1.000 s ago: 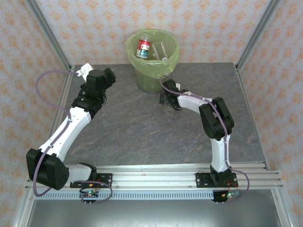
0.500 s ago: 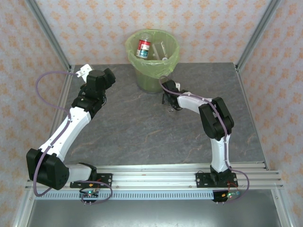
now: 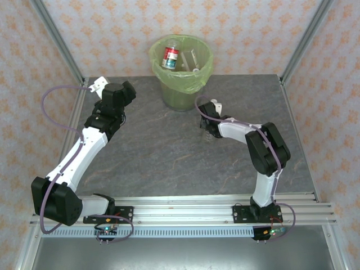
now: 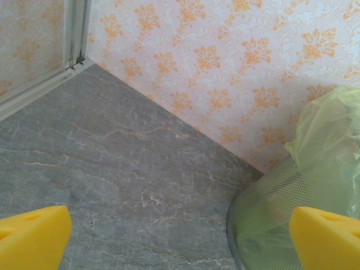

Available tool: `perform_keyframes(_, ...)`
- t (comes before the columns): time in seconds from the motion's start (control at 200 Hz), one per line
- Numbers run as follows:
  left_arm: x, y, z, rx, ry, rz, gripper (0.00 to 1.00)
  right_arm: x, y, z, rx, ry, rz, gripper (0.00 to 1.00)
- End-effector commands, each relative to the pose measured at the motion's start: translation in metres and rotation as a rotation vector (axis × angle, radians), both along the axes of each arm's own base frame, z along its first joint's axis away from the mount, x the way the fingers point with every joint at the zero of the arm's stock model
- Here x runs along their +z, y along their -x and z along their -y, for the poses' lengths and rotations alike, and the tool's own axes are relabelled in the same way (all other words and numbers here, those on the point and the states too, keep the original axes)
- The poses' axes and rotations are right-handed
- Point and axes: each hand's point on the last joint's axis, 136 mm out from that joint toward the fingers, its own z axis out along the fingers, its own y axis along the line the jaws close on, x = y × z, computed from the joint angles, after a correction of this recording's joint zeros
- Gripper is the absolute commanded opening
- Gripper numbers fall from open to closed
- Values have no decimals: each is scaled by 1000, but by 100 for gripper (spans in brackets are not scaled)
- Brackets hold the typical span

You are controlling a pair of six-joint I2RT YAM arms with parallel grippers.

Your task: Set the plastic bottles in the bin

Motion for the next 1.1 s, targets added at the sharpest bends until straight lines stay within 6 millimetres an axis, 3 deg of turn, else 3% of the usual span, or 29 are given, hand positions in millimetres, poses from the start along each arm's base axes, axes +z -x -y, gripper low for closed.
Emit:
perform_keyframes(0.0,-10,-1,-5,26,-1,-30,100,27,-4,6,-52,-32,92,52)
perform_keyframes(0.5,-13,-9,4,-12,19,-40,100,69,4,15,-67,-124,295,50)
perform_keyframes(0.866,-21,-13,6,-25,28,-59,100,104,14,-3,66,-255,435,49)
perform_keyframes(1.091,-24,-13,7,-28,26,-67,100,138,19,-1,74,-316,560,49)
